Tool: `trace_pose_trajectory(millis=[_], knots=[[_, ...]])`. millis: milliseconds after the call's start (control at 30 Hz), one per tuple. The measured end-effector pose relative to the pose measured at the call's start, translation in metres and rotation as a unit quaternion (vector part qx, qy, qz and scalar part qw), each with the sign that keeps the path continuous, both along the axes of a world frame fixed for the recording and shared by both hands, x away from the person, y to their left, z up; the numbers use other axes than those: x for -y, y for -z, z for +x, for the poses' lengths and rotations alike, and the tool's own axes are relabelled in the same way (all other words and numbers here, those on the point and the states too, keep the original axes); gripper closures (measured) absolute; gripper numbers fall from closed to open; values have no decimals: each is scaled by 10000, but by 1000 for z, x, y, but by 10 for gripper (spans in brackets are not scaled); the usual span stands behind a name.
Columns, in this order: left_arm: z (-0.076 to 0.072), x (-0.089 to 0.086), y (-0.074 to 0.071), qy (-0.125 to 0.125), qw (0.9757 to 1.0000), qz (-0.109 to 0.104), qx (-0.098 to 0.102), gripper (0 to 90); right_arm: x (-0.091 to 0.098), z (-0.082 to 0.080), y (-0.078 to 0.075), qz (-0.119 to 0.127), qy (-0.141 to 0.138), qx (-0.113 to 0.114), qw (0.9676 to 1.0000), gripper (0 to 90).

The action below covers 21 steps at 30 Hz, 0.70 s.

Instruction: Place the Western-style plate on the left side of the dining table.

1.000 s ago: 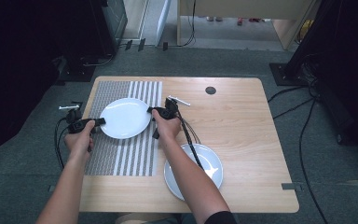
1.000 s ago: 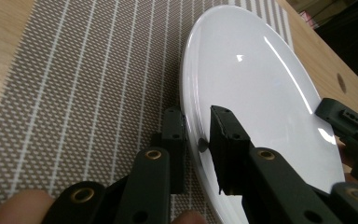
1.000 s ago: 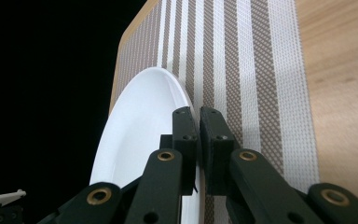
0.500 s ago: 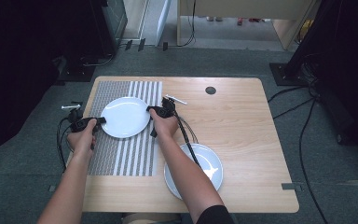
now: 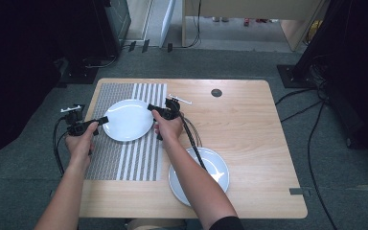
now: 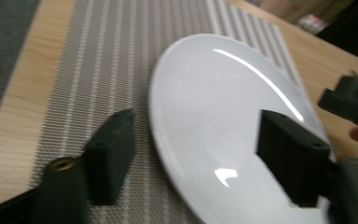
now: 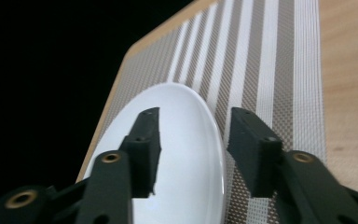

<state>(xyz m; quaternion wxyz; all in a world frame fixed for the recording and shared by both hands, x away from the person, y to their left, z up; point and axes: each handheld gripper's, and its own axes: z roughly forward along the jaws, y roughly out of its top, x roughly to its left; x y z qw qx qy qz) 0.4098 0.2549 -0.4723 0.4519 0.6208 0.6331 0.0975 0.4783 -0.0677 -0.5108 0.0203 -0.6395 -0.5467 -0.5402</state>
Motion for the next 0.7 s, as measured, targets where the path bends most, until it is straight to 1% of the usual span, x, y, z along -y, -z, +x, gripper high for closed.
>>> trace_pose_trajectory(millis=[33, 100, 167, 233, 267, 300, 367, 400, 433, 500, 567, 633, 667, 700], knots=[[-5, 2, -4, 47, 9999, -10, 96, 180, 2, -2, -5, -71, -22, 83, 9999, 470], [-14, 8, -14, 51, 9997, 21, 255, 173, 9, -8, -15, -173, -130, 218, 9995, 425], [-22, 11, -21, 92, 9993, 9, 365, 169, 18, -14, -25, -250, -284, 348, 9987, 401], [-29, 14, -27, 132, 9991, 38, 405, 168, 27, -20, -34, -330, -391, 399, 9979, 359], [-34, 15, -29, 116, 9989, 7, 445, 168, 32, -23, -38, -365, -469, 428, 9973, 351], [-36, 16, -30, 115, 9988, 3, 476, 168, 38, -27, -41, -411, -571, 478, 9964, 337], [-45, 19, -30, 139, 9983, 42, 568, 167, 44, -33, -46, -434, -661, 497, 9956, 321], [-49, 21, -29, 218, 9980, 78, 587, 160, 47, -36, -48, -459, -719, 513, 9950, 313], [-52, 24, -27, 285, 9977, 134, 597, 139, 50, -40, -51, -504, -789, 540, 9941, 308], [-59, 28, -24, 360, 9973, 215, 603, 135, 56, -49, -54, -597, -973, 590, 9917, 304], [-68, 31, -20, 373, 9971, 218, 631, 135, 62, -58, -57, -651, -1106, 614, 9898, 298], [-79, 35, -18, 368, 9968, 226, 679, 135, 70, -68, -59, -789, -1147, 645, 9882, 298], [-84, 37, -17, 410, 9963, 214, 725, 135, 75, -74, -60, -875, -1176, 700, 9867, 298], [-90, 38, -16, 464, 9958, 245, 745, 134, 79, -79, -61, -962, -1228, 755, 9849, 295]])
